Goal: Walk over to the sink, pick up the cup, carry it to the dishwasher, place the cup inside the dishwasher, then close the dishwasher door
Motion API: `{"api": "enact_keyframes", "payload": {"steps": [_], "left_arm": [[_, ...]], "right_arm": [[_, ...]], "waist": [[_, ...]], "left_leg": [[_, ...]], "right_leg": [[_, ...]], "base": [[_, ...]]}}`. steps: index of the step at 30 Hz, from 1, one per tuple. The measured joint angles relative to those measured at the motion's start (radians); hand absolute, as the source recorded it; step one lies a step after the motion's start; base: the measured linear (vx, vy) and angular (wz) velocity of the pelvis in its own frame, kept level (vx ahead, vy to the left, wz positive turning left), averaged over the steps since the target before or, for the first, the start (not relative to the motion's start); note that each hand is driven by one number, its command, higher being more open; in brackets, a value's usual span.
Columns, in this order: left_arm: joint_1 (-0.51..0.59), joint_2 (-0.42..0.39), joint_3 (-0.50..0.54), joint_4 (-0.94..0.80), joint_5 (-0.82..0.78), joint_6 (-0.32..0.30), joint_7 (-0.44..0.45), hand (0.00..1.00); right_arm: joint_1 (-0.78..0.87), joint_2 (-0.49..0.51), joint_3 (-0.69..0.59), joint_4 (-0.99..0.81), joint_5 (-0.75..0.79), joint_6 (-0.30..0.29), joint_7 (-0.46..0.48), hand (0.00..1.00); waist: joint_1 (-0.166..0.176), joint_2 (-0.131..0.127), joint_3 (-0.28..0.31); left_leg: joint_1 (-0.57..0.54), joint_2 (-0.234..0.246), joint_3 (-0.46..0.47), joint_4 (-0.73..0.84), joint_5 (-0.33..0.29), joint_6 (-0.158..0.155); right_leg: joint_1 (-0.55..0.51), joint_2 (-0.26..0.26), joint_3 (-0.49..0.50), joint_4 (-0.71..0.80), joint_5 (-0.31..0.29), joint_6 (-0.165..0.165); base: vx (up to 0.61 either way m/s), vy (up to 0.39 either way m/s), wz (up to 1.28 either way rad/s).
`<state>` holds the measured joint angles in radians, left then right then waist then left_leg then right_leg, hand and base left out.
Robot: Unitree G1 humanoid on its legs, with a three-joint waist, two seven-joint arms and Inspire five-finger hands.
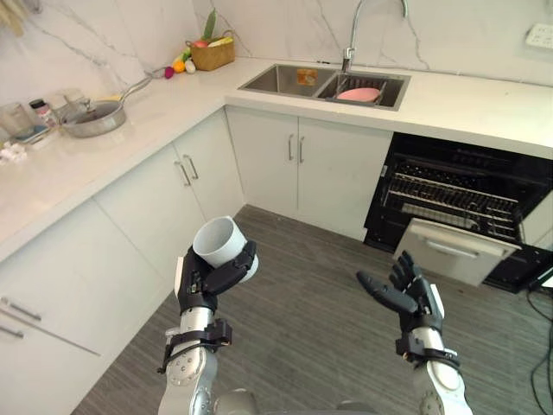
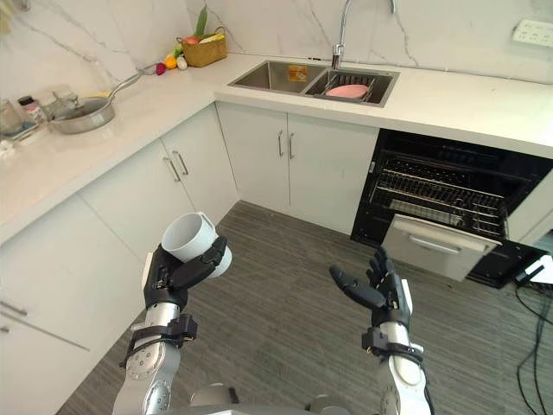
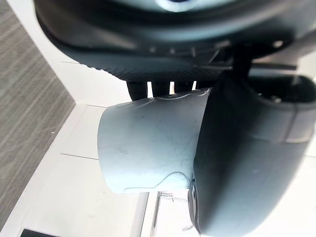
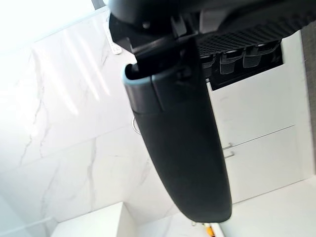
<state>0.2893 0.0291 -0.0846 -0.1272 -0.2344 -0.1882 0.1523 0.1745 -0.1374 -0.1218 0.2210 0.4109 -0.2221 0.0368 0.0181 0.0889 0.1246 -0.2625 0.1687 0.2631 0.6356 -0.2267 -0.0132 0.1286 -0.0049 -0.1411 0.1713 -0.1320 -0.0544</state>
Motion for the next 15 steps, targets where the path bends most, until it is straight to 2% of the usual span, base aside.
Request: {"api": "enact_keyframes", "payload": {"steps": [1, 2, 3, 4, 5, 6, 7, 8, 9, 10, 11, 12, 13, 15], "left_arm": [[0.004, -0.005, 0.000, -0.011, 0.000, 0.000, 0.000, 0.00], [0.021, -0.013, -0.001, -0.041, 0.000, 0.000, 0.000, 0.00], [0.044, -0.015, -0.004, -0.094, 0.000, -0.001, -0.001, 0.00], [0.052, -0.014, -0.006, -0.120, 0.000, -0.014, -0.005, 0.00], [0.052, -0.009, -0.003, -0.119, -0.001, -0.025, -0.006, 0.00], [0.055, 0.000, 0.007, -0.114, -0.002, -0.035, -0.006, 0.00], [0.044, 0.013, 0.019, -0.095, -0.002, -0.038, -0.008, 0.00], [0.031, 0.010, 0.018, -0.083, -0.002, -0.038, -0.021, 0.00], [0.029, 0.011, 0.018, -0.081, -0.002, -0.038, -0.034, 0.00], [0.028, 0.017, 0.019, -0.081, -0.001, -0.039, -0.053, 0.00], [0.027, 0.028, 0.022, -0.081, 0.000, -0.039, -0.065, 0.00], [0.027, 0.038, 0.022, -0.081, 0.002, -0.038, -0.068, 0.00], [0.031, 0.047, 0.023, -0.080, 0.003, -0.035, -0.066, 0.00], [0.029, 0.051, 0.031, -0.085, 0.017, -0.037, -0.065, 0.00]], "right_arm": [[-0.014, -0.001, 0.007, 0.000, -0.001, 0.000, -0.004, 1.00], [-0.025, -0.007, 0.017, 0.000, -0.002, -0.001, -0.009, 1.00], [-0.024, -0.008, 0.038, 0.001, -0.003, -0.002, -0.012, 1.00], [0.002, -0.012, 0.052, 0.002, -0.003, -0.002, -0.016, 1.00], [0.015, -0.008, 0.054, 0.008, -0.003, -0.001, -0.017, 1.00], [0.026, -0.003, 0.061, 0.018, -0.003, -0.001, -0.023, 1.00], [0.032, 0.011, 0.058, 0.035, -0.002, -0.004, -0.037, 1.00], [0.036, 0.013, 0.043, 0.047, 0.000, -0.006, -0.056, 1.00], [0.036, 0.014, 0.034, 0.052, 0.001, -0.005, -0.067, 1.00], [0.036, 0.024, 0.017, 0.053, 0.002, -0.005, -0.080, 1.00], [0.033, 0.042, 0.009, 0.053, 0.002, -0.005, -0.087, 1.00], [0.030, 0.056, 0.012, 0.056, -0.001, -0.005, -0.089, 1.00], [0.025, 0.071, 0.040, 0.072, -0.005, -0.005, -0.088, 1.00], [0.029, 0.086, 0.078, 0.080, -0.005, -0.003, -0.082, 1.00]], "waist": [[0.001, 0.001, 0.000], [0.003, 0.005, -0.003], [0.010, 0.008, -0.006], [0.020, 0.012, -0.010], [0.027, 0.007, -0.018], [0.031, -0.010, -0.038], [0.017, -0.059, -0.046], [0.005, -0.076, -0.040], [0.006, -0.084, -0.037], [0.007, -0.102, -0.027], [0.008, -0.119, -0.018], [0.007, -0.129, -0.016], [0.008, -0.125, -0.012], [0.008, -0.120, -0.011]], "left_leg": [[0.000, -0.029, -0.009, -0.160, 0.025, -0.016], [0.007, -0.053, -0.024, -0.359, 0.098, -0.042], [0.000, -0.052, -0.040, -0.493, 0.195, -0.071], [0.001, -0.039, -0.035, -0.502, 0.256, -0.067], [0.005, -0.040, -0.042, -0.475, 0.328, -0.019], [0.006, -0.055, -0.036, -0.433, 0.386, 0.027], [-0.002, -0.104, -0.029, -0.383, 0.337, 0.058], [0.000, -0.142, -0.032, -0.359, 0.294, 0.083], [0.005, -0.157, -0.028, -0.345, 0.282, 0.088], [0.024, -0.189, -0.020, -0.316, 0.237, 0.100], [0.056, -0.215, -0.017, -0.291, 0.187, 0.111], [0.090, -0.228, -0.016, -0.289, 0.159, 0.120], [0.174, -0.229, -0.014, -0.310, 0.125, 0.120], [0.269, -0.213, -0.015, -0.375, 0.120, 0.114]], "right_leg": [[0.016, -0.008, 0.004, -0.009, -0.003, 0.004], [0.036, -0.011, 0.012, -0.016, -0.012, 0.018], [0.068, -0.003, 0.025, -0.016, -0.041, 0.060], [0.124, 0.004, 0.024, -0.014, -0.090, 0.092], [0.148, -0.002, 0.024, -0.008, -0.121, 0.100], [0.161, -0.024, 0.018, 0.013, -0.162, 0.118], [0.163, -0.087, -0.007, 0.063, -0.196, 0.146], [0.133, -0.135, -0.024, 0.165, -0.199, 0.153], [0.111, -0.158, -0.029, 0.225, -0.197, 0.156], [0.067, -0.208, -0.041, 0.378, -0.179, 0.190], [0.012, -0.266, -0.046, 0.561, -0.115, 0.263], [-0.044, -0.313, -0.044, 0.714, -0.048, 0.285], [-0.117, -0.352, -0.078, 0.883, -0.090, 0.210], [-0.172, -0.353, -0.129, 0.896, -0.130, 0.157]], "base": [[0.45, 0.005, -0.41], [0.45, 0.045, -0.50], [0.69, 0.127, -0.61], [0.71, 0.159, -0.57], [0.59, 0.156, -0.49], [0.46, 0.120, -0.24], [0.66, 0.177, 0.10], [0.66, 0.187, 0.32], [0.55, 0.169, 0.32], [0.52, 0.165, 0.16], [0.50, 0.145, 0.13], [0.64, 0.159, -0.03], [0.41, 0.080, -0.13], [0.32, 0.037, -0.19]]}}
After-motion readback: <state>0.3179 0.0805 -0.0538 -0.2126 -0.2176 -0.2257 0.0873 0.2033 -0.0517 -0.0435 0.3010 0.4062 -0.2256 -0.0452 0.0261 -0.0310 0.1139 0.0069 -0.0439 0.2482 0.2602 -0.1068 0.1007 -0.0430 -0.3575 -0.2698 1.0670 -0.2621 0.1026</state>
